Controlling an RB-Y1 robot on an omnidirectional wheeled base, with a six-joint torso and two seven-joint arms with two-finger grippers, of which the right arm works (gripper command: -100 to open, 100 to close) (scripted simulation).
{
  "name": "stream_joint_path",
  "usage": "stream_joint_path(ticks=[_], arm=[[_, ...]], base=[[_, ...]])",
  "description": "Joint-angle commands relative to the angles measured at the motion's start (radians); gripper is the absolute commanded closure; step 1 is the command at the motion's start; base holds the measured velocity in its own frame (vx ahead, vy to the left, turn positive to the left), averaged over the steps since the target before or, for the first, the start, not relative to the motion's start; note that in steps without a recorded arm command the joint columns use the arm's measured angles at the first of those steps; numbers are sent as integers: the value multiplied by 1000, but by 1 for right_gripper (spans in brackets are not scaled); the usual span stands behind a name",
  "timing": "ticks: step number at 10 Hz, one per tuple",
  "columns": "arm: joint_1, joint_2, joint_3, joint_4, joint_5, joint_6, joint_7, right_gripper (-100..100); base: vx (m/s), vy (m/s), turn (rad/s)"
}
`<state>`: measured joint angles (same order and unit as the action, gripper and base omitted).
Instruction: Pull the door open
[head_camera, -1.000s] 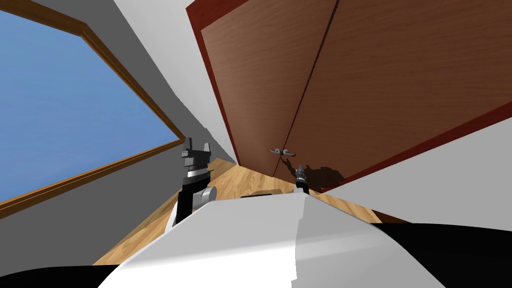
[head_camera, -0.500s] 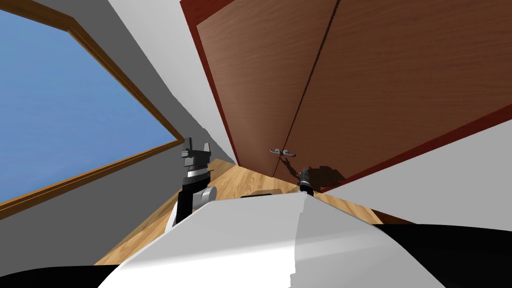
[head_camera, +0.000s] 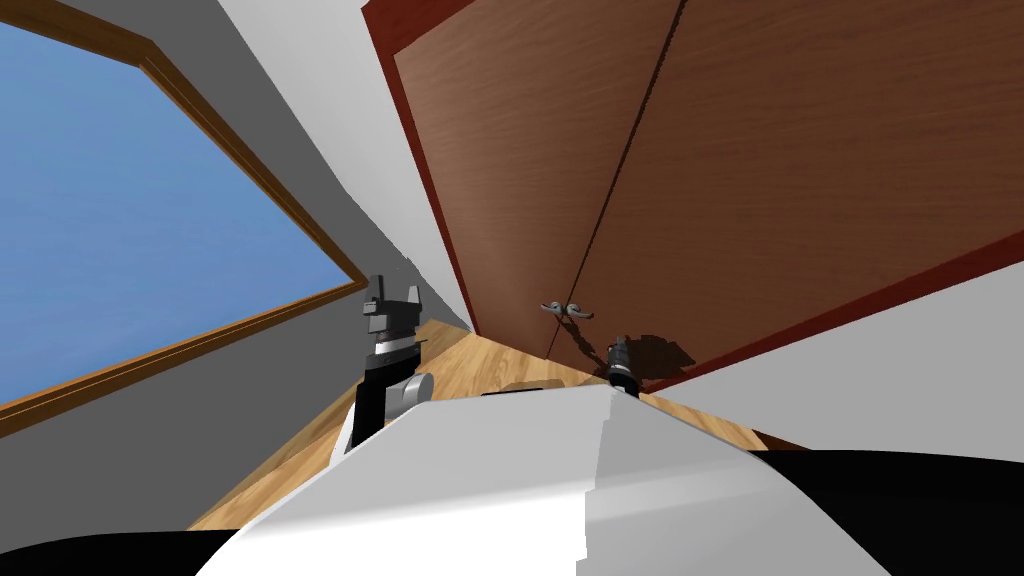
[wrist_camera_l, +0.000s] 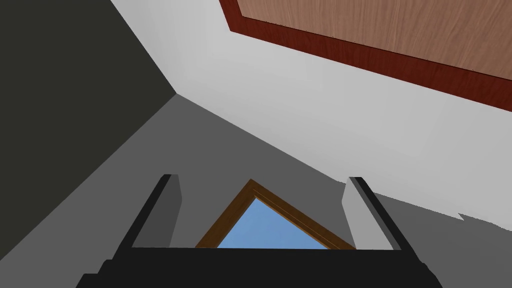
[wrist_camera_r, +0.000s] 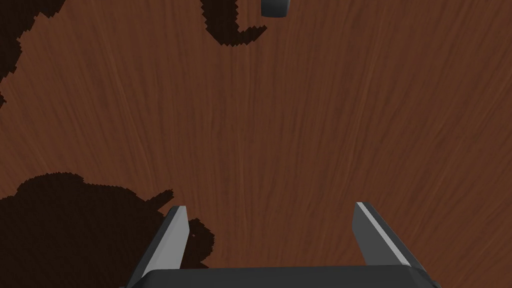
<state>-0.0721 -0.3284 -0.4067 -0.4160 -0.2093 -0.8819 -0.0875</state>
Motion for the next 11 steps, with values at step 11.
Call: stream_joint_path(ticks=[11], arm=[[-44, 37, 48, -51, 25, 2, -25, -100]], base=[[118, -18, 78]])
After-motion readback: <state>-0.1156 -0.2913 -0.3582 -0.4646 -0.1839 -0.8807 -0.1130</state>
